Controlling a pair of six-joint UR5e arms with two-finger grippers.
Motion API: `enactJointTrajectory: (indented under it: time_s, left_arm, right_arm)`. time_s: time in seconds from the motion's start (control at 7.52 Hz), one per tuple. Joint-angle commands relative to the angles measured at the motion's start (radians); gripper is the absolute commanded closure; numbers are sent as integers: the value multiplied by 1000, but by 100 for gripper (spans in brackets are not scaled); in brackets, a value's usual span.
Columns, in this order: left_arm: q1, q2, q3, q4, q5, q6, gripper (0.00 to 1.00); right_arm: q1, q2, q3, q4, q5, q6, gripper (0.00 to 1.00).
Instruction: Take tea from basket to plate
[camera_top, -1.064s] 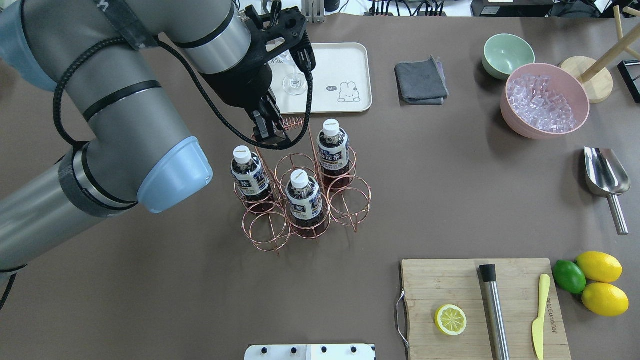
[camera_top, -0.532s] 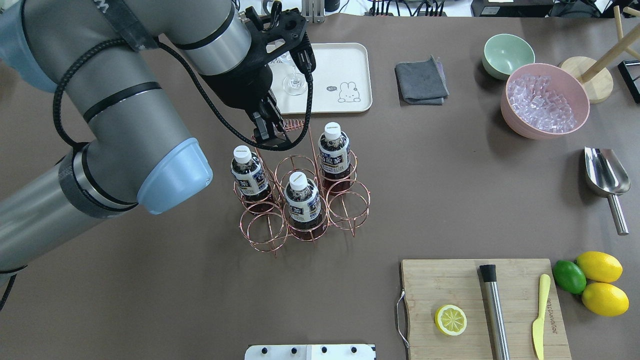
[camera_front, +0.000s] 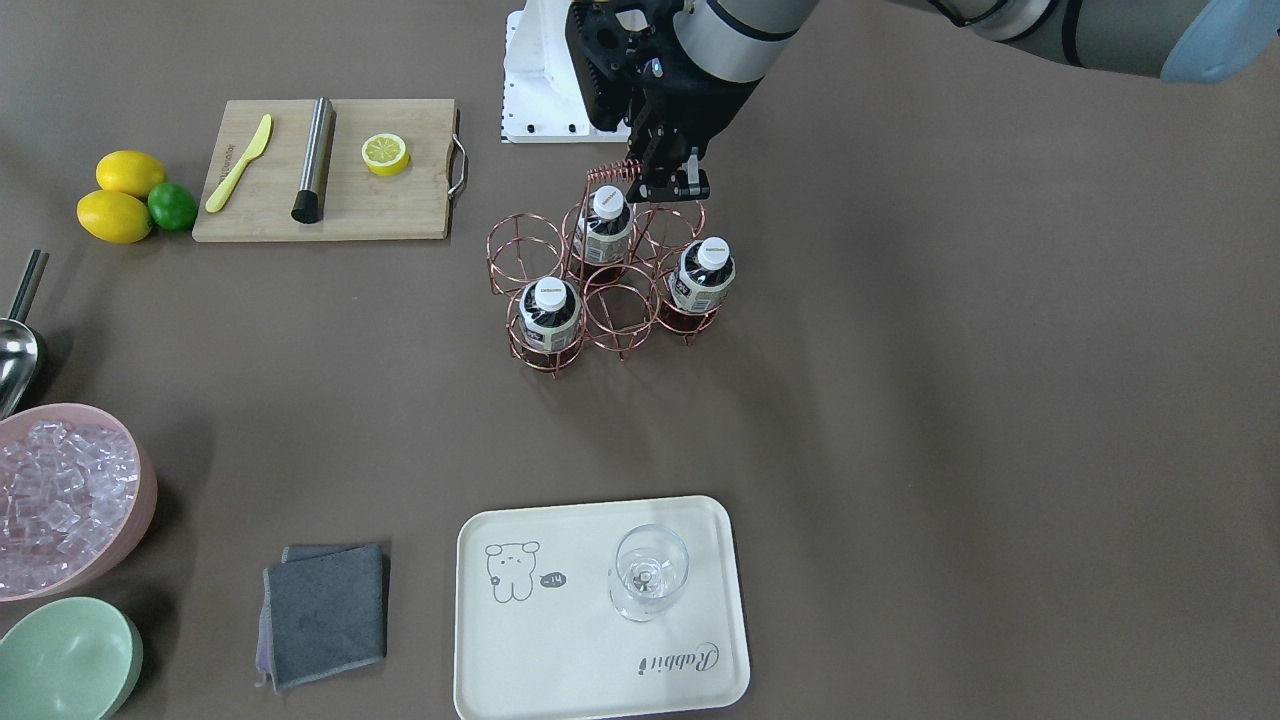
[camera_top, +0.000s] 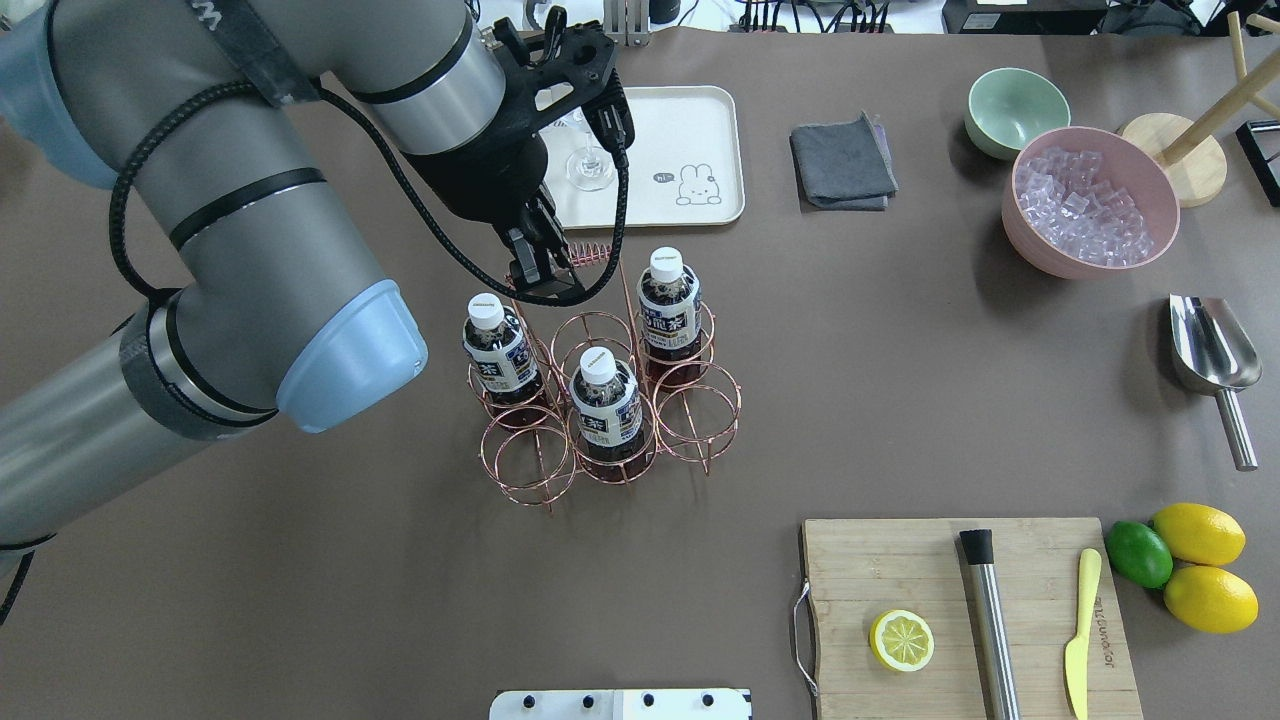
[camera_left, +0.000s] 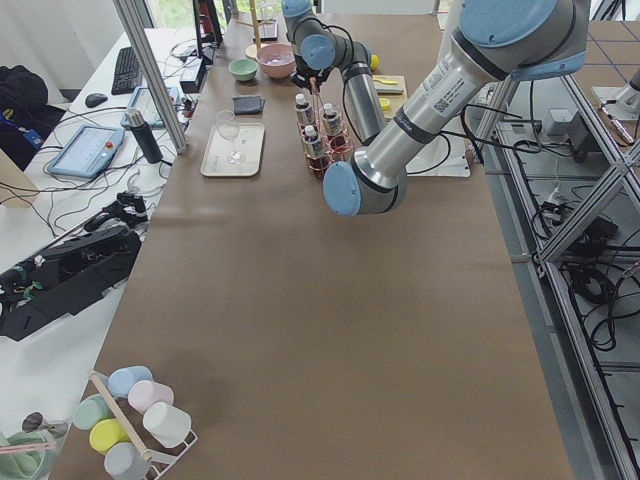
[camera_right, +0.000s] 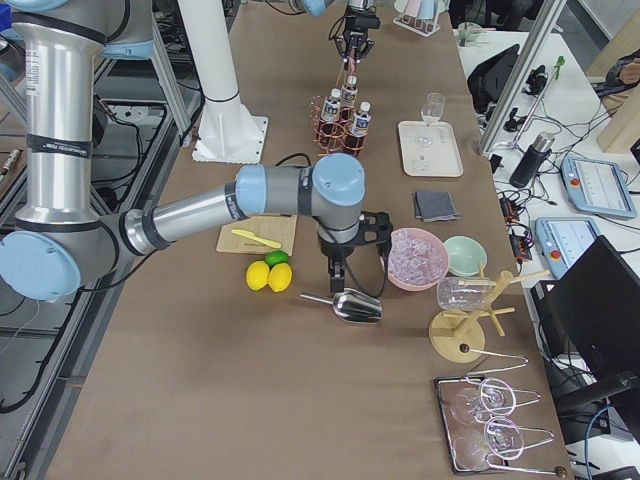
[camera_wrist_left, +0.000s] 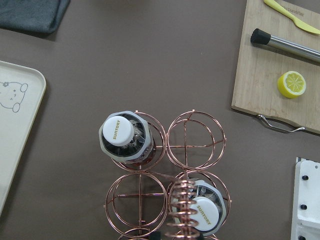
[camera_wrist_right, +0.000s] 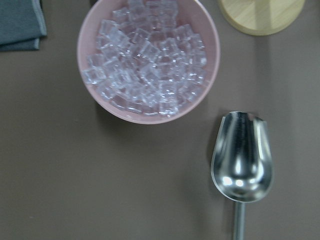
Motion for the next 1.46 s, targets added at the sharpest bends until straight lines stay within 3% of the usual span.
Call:
enactJointTrajectory:
  time_s: [0.0,0.27,0.4,0.53,0.8,1.06,1.33]
  left_arm:
    - [3,2,0,0,0,-1,100]
    - [3,2,-1,0,0,-5,100]
    - [3,2,0,0,0,-5,100]
    - [3,2,-3,0,0,-5,100]
    - [3,0,-3,0,0,-5,100]
    - [3,2,0,-2,0,-5,100]
    - [7,0,0,-2,0,-6,100]
  right_arm:
    - [-220,213,5,-8,-9,383,0]
    - [-341,359,-10,-37,26,559,1]
    - [-395,457,-60,-38,69,735,1]
    - [-480,550,-91,-43,56,872,1]
    - [-558,713,-260,-37,48,974,1]
    - [-610,779,-344,-15,44,1019,1]
    - [-619,884,-488,40,-1,1088,1]
